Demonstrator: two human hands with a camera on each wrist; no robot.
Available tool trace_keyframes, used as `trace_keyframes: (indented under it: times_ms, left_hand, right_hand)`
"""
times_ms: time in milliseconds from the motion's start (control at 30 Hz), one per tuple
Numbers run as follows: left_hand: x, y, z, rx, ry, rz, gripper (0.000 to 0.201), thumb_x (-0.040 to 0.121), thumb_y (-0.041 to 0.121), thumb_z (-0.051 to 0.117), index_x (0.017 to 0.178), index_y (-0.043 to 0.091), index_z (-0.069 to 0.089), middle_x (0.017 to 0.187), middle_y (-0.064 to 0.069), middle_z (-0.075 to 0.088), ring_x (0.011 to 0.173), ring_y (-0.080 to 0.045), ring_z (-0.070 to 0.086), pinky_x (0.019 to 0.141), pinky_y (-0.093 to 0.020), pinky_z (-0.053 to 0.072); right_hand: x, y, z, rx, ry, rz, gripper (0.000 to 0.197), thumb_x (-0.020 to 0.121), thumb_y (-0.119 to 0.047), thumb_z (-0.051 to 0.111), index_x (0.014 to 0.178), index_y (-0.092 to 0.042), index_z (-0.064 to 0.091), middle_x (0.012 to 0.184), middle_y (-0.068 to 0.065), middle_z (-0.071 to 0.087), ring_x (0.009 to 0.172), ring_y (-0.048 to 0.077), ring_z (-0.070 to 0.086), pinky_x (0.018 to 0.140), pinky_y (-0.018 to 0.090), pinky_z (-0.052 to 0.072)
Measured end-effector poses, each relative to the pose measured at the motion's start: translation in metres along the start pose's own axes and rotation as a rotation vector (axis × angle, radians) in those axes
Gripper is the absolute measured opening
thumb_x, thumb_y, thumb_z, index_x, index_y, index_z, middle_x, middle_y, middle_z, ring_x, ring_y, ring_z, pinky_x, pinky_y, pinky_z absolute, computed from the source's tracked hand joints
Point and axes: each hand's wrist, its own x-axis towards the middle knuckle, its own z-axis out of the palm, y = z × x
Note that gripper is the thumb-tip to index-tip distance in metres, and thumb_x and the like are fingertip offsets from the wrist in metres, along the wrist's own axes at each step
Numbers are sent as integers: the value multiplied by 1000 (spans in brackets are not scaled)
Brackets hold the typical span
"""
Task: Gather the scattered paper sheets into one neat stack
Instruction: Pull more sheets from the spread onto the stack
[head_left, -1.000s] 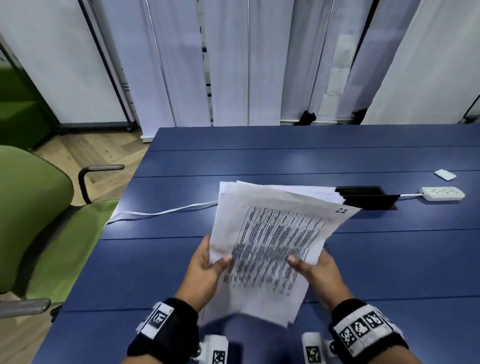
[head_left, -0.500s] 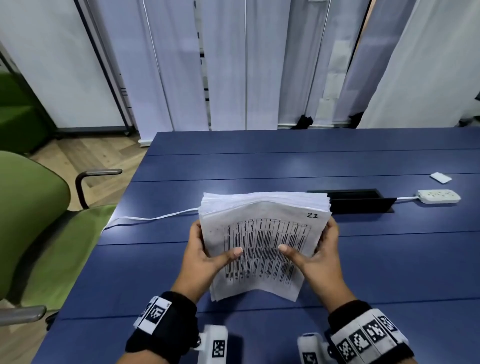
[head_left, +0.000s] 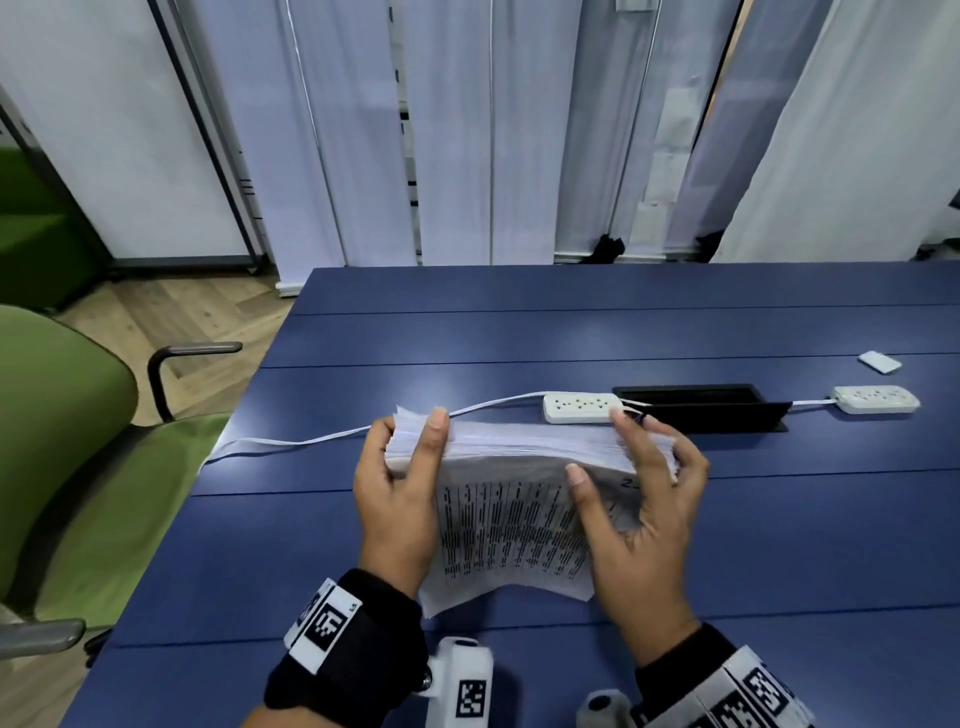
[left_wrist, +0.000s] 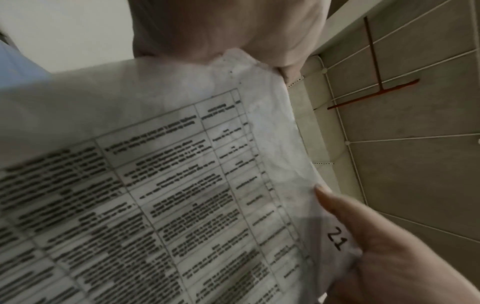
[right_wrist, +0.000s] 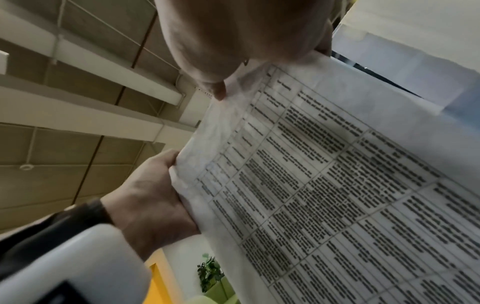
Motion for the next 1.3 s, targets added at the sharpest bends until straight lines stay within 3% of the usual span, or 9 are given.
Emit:
trace_keyframes:
  times_ms: [133,400,667,800,900,1000,1067,1133,1300]
  left_hand:
    - [-1,4,5,34,45,47,18,82,25,61,71,13,52,61,15,54,59,-3,50,58,-13,42]
    - [2,1,2,68,111,71,20,80,28,66,71,18,52,65,13,52,63,-8,48,61,-17,41]
    - [-3,-2,0,-5,44,88,14,80,23,66,83,12,58,78,7,61,70,-5,57,67,-13,46]
    - [-4,-4,1,-76,-44,100,32,75,36,68,90,10,56,83,6,59,70,-4,55,67,-13,45]
    - [-2,-10,-7,-58,-80,82,51,68,52,74,97,14,56,92,1,57,74,-7,55,67,-14,45]
    - [5,-18,-19,-77,-133,15,73,52,71,77,102,22,55,93,13,62,83,-6,57,73,-14,47]
    - [1,-24,-20,-110,-194,-43,96,44,67,83,115,10,53,95,10,69,88,-6,64,76,-16,50]
    - [-5,-30,-20,-121,-245,-82,114,39,58,90,122,-8,48,97,-1,74,91,-11,69,76,-18,53]
    - [3,-37,-31,-106,-222,-79,88,35,59,90,104,12,60,86,6,74,81,-6,68,72,-16,53]
  right_hand:
    - [-2,-4,0,26,-35,26,32,80,-31,66,110,-21,65,126,3,40,124,9,44,103,17,37]
    - [-2,-3,-5,49,-49,45,31,81,-35,64,111,-29,63,118,5,42,116,11,47,100,19,39]
    - [-4,-1,-7,95,-52,-13,31,80,-29,66,110,-21,64,118,8,44,117,21,50,100,26,42]
    - [-3,5,-5,95,-45,3,50,75,-24,75,121,-19,57,116,7,44,114,11,50,100,18,40]
    - [-5,13,-5,212,-29,105,70,77,-17,71,139,-23,39,119,4,49,114,15,51,100,22,41]
    - [-6,30,-11,287,-25,197,55,91,-23,52,143,-21,32,126,-19,52,120,5,48,103,17,39]
    - [-13,36,-10,272,-57,257,51,96,-40,43,141,-17,37,123,-27,54,116,-3,50,101,20,42]
    - [-21,39,-6,274,-73,283,67,90,-53,43,138,-7,38,119,-27,57,111,-6,53,97,21,44]
    - [-19,43,-7,347,-111,317,78,78,-52,55,136,-2,39,116,-31,59,111,-5,55,91,8,43]
